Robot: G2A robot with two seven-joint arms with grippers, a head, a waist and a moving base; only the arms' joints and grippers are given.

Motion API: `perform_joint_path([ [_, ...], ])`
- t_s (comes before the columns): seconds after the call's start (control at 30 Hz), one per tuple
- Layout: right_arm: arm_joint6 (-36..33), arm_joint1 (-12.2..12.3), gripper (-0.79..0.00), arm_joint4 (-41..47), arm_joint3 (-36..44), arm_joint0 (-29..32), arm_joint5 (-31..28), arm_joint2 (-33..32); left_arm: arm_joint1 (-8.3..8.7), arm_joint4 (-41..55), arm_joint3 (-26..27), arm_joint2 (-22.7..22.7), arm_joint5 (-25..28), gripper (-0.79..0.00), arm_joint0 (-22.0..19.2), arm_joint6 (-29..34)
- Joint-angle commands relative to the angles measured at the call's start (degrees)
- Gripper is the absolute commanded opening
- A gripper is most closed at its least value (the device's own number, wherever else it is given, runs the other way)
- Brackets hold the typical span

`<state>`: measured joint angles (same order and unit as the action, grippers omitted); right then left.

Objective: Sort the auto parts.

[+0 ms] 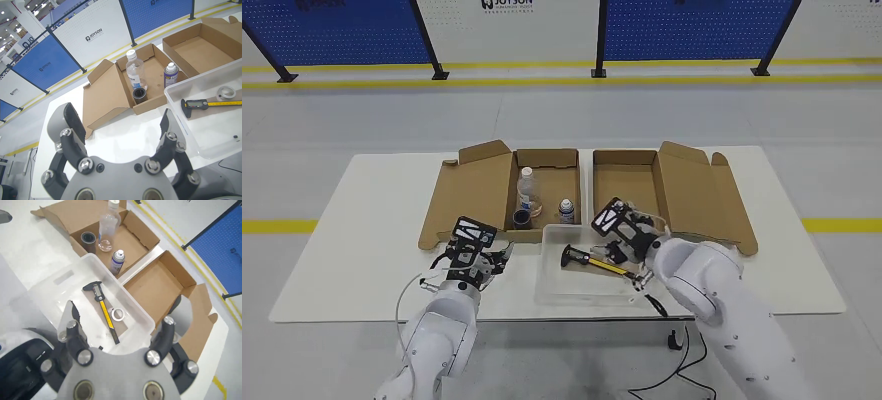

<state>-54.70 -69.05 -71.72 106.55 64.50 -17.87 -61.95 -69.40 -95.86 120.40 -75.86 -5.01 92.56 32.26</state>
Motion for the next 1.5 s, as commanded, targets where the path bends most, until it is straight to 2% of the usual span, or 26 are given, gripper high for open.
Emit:
perform_joint_path([
  [0.0, -2.8, -0.3, 0.000, 0.8, -2.0, -2.0, -0.5, 1.5, 0.00, 0.0, 0.0, 0.0, 0.0, 0.000, 0.0, 0.0],
  [0.2, -5.2, -0.7, 0.000, 2.5, -5.8, -4.3, -1.8, 3.6, 0.00, 0.0, 0.0, 0.0, 0.0, 0.000, 0.0, 0.0],
  [0.4, -3.7, -0.2, 0.000, 3.0, -9.4, -4.1, -8.5, 3.1, 0.00, 0.0, 0.0, 0.0, 0.0, 0.000, 0.0, 0.0],
  [1.0, -3.7, -0.2, 0.000, 3.0, -9.4, -4.1, -8.5, 3.1, 0.00, 0.0, 0.0, 0.0, 0.0, 0.000, 0.0, 0.0],
  [1.2, -1.5, -0.5, 0.000, 2.6, -10.6, -4.9, -8.5, 4.5, 0.00, 0.0, 0.0, 0.0, 0.0, 0.000, 0.0, 0.0],
  [1.47, -9.0, -2.6, 0.000, 7.4, -17.4, -11.6, -6.3, 11.3, 0.00, 0.0, 0.0, 0.0, 0.0, 0.000, 0.0, 0.0],
])
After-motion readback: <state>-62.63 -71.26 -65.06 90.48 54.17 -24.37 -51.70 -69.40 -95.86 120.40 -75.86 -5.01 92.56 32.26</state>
